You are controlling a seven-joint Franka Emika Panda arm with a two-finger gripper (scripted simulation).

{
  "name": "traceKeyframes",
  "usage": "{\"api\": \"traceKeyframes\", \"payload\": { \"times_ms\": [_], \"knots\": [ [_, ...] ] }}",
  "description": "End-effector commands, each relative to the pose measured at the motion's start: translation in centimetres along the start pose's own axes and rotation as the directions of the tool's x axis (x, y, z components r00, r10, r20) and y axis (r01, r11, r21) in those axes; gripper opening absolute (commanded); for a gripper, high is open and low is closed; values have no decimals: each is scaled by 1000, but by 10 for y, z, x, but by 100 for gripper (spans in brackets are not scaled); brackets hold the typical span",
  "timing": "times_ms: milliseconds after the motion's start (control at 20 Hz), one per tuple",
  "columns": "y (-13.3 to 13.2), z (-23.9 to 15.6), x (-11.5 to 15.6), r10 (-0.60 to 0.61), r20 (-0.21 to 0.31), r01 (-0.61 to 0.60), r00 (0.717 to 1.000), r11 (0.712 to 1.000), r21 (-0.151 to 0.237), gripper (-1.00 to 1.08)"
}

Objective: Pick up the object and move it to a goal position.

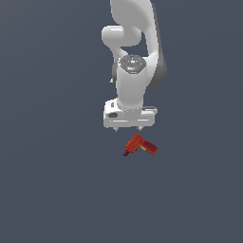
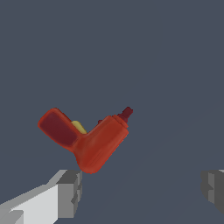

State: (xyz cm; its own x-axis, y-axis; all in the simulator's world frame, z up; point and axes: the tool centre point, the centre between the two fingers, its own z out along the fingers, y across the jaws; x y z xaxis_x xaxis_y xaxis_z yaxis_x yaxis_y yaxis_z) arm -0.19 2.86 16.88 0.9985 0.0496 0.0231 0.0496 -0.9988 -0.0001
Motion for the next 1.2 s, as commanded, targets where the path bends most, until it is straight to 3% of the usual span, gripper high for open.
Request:
{"api": "traceKeyframes", "payload": {
  "times_ms": [0,650,1150],
  "knots": [
    [0,0,0,0,0,0,1000,1000,0,108],
    [0,10,-4,27,27,-28,999,999,18,108],
    [1,33,-2,146,76,-153,986,983,101,108]
  ]
}}
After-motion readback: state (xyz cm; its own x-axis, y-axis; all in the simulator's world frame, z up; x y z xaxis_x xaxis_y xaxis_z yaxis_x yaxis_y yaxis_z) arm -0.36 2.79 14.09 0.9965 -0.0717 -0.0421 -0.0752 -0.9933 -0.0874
